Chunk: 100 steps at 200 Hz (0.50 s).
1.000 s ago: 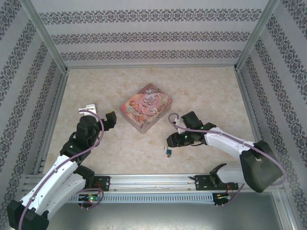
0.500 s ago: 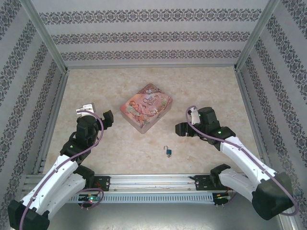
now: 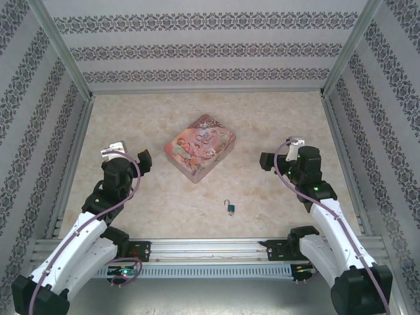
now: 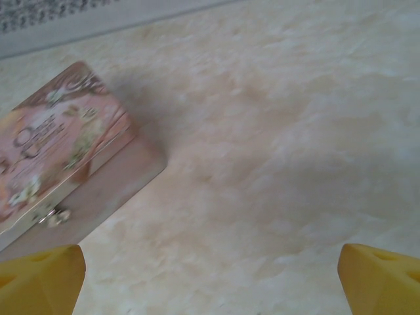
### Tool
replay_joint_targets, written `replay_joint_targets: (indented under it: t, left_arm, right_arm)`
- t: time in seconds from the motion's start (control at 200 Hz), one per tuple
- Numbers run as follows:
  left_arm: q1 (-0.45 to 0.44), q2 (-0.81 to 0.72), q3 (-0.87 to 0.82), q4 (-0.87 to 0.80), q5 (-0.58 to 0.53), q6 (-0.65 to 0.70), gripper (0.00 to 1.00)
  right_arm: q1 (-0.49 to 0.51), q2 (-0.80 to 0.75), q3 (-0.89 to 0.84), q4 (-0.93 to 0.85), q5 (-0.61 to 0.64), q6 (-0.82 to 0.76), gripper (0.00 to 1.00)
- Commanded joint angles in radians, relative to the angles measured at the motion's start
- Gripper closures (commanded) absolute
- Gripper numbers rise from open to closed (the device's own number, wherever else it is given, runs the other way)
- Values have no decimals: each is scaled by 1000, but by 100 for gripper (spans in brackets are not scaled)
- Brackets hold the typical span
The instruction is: Unlock the padlock with the key
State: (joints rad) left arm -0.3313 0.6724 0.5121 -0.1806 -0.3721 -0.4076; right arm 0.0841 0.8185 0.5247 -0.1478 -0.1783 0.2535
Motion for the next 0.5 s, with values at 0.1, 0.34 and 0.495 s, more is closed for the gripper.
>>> replay_joint_targets:
  t: [0.1,0.34,0.495]
  left_arm:
    - [34,-6,-5,-72,-18,-15,1]
    - [50,-25,-2,-130,-1,-10,1]
    - [59,-31,-3,-146,5,-4,1]
  right_arm:
    - [-68,63,-92,246,103,-89,2]
    - [-81,211,-175,485,173,-153,2]
    - [-86,301,-238,679,161,-181,2]
